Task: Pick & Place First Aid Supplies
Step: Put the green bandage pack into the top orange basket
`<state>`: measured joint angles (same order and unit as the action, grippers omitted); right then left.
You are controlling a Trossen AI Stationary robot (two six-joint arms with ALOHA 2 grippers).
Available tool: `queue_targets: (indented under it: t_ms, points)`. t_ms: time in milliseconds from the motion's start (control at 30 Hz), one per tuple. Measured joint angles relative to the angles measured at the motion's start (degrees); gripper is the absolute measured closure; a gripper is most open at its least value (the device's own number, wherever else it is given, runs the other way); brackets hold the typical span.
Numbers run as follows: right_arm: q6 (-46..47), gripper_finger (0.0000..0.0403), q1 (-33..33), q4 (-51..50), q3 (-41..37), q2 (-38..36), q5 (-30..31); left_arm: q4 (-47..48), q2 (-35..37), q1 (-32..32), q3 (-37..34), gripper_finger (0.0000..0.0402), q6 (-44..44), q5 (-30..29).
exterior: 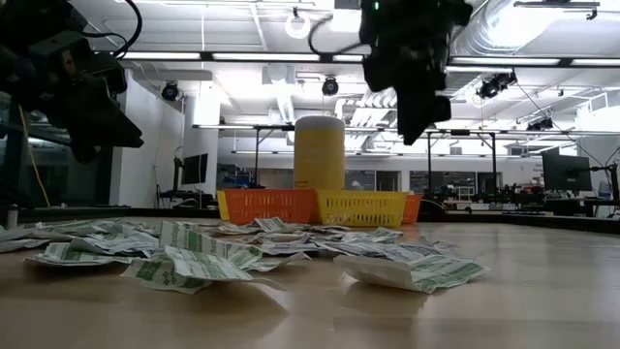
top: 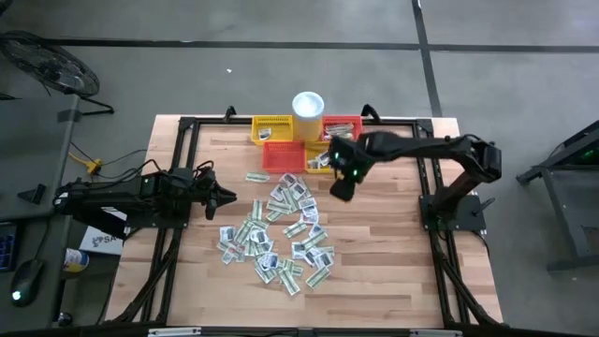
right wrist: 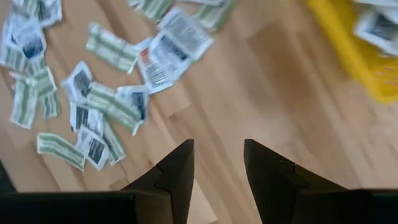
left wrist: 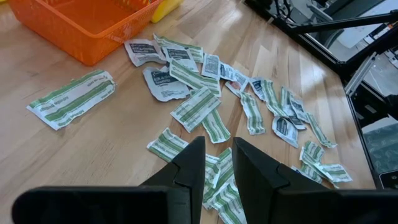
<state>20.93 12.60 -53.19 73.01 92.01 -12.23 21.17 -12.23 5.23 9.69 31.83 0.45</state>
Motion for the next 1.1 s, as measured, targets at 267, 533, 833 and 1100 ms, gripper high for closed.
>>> queue_targets:
  t_ms: [267,533,833,1100]
  points:
    - [8.43,0.0269,-10.49,7.83,-3.51,-0.02,5.77,0.02,0.0,0.0,0.0,0.0321,0.0,0.0]
    - [25.34,0.0269,-17.03,21.3,-13.7,0.0,6.41,0.01,0.0,0.0,0.0,0.0321,0.01,0.01]
    - [38.7,0.0269,-22.98,40.21,-22.84,0.02,8.54,0.02,0.02,-0.01,0.0,0.0321,0.0,0.0]
    - [46.66,0.0269,-27.03,46.61,-28.38,0.02,16.29,0.01,0.0,-0.01,0.0,0.0321,0.01,0.0]
